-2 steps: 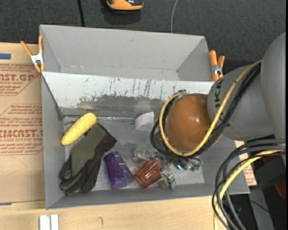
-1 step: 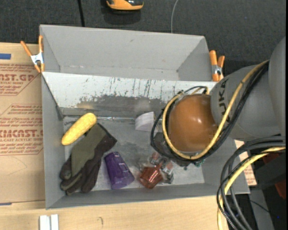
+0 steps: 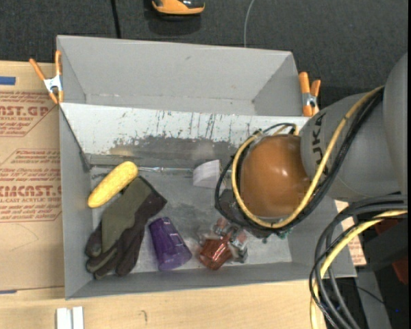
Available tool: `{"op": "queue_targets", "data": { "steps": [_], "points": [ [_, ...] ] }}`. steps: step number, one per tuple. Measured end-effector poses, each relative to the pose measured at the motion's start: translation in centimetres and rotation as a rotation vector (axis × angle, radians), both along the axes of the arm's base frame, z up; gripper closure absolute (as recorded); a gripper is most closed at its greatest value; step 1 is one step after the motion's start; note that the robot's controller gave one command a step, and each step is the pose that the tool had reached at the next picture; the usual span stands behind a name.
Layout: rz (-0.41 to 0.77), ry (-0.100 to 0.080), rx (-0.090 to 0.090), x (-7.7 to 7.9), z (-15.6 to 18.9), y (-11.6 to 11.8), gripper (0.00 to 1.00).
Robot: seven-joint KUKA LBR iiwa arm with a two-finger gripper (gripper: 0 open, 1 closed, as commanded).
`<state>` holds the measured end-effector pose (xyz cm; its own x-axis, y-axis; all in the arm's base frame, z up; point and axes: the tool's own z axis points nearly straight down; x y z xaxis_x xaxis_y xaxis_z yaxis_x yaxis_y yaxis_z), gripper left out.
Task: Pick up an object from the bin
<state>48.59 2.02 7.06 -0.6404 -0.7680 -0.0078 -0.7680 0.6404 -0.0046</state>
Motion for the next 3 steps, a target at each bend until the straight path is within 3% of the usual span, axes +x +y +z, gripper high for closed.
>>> {"op": "queue_targets", "data": {
  "steps": [3],
  "points": [
    [-0.001, 0.007, -0.002, -0.1, 2.5, 0.1, 1.0]
  ]
}}
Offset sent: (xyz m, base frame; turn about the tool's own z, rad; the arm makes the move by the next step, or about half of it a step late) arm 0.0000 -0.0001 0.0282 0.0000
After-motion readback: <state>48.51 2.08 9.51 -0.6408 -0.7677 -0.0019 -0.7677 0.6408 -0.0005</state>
